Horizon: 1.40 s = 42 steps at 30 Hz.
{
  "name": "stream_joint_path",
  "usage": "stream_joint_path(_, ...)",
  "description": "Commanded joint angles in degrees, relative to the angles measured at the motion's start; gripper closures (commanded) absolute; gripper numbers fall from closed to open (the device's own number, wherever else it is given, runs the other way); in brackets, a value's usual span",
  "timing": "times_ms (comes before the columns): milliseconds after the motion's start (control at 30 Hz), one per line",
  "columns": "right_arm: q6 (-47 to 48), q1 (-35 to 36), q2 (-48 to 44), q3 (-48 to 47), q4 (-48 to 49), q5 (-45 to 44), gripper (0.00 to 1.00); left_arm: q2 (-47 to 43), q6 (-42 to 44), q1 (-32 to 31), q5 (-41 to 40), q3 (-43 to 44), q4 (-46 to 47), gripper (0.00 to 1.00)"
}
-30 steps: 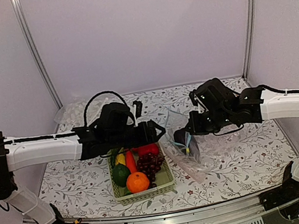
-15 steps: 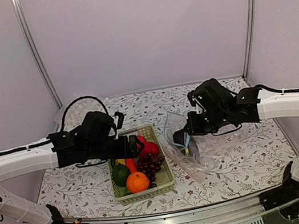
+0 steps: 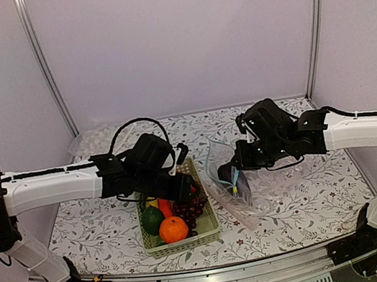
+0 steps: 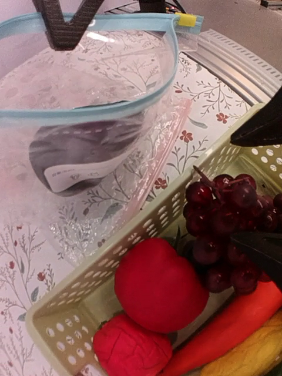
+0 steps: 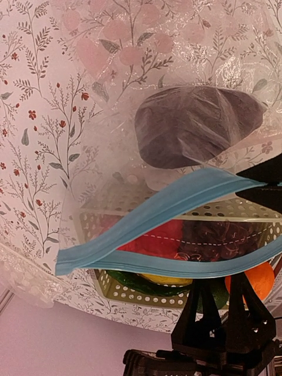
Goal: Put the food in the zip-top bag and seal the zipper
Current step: Pick up the fake fruit from the bin.
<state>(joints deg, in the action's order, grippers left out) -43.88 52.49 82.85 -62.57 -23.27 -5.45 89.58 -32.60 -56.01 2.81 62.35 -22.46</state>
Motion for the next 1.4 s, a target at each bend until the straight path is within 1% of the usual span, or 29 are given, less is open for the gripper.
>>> stream_joint_path(0, 0.29, 0.24, 0.41, -1.0, 0.63, -0.39, 1.0, 3.83, 1.68, -2.76, 2.3, 3.46, -3.66, 0.51)
stream_joint_path(100, 0.37, 0.24, 0.38, -1.1, 0.58, -0.44, 1.0, 4.86, 0.99, -4.22, 0.32, 4.26, -5.12, 0.54)
stream_joint_path(200, 0.37, 0.18, 0.47, -1.12, 0.59, -0.44, 1.0, 4.41, 0.38, -6.06, -5.36, 4.39, -7.17, 0.54)
stream_joint_path(267, 0.42, 0.18, 0.6, -1.18, 0.59, -0.37, 1.0, 3.87, -0.87, -6.58, -7.42, 3.92, -7.54, 0.54)
stream_joint_path(333, 0.39, 0.24, 0.73, -1.24, 0.7, -0.24, 1.0, 3.73, -2.16, -6.85, -8.33, 3.31, -7.51, 0.53)
stream_joint_path(433, 0.46, 0.24, 0.67, -1.27, 0.71, -0.17, 1.0, 4.25, -3.96, -7.54, -10.91, 2.68, -7.68, 0.48)
stream_joint_path(567, 0.46, 0.24, 0.56, -1.2, 0.81, -0.04, 1.0, 5.97, -5.05, -7.62, -11.37, 2.95, -5.74, 0.49)
stream_joint_path(733, 0.37, 0.25, 0.18, -1.03, 0.77, -0.06, 1.0, 9.83, -5.2, -7.67, -10.36, 5.15, -5.62, 0.52)
stream_joint_path(867, 0.53, 0.24, -0.26, -0.96, 0.61, -0.34, 1.0, 10.86, -5.51, -7.62, -12.12, 5.55, -5.71, 0.51)
stream_joint_path(967, 0.58, 0.18, -0.24, -1.08, 0.63, -0.4, 1.0, 11.16, -5.44, -7.64, -13.7, 5.47, -5.75, 0.61)
stream_joint_path(1100, 0.7, 0.24, 0.02, -1.21, 0.67, -0.26, 1.0, 11.26, -5.67, -7.69, -16.05, 5.33, -6.63, 0.67)
stream_joint_path(1167, 0.81, 0.2, 0.03, -1.24, 0.66, -0.35, 1.0, 10.38, -6.16, -7.63, -17.18, 4.9, -6.71, 0.77)
stream_joint_path(1200, 0.81, 0.28, 0.03, -1.24, 0.63, -0.35, 1.0, 9.44, -6.38, -7.63, -17.76, 4.4, -6.28, 0.81)
stream_joint_path(1367, 0.9, 0.18, -0.12, -1.09, 0.72, -0.35, 1.0, 2.18, -6.09, -7.58, -21.94, 1.8, -4.08, 0.9)
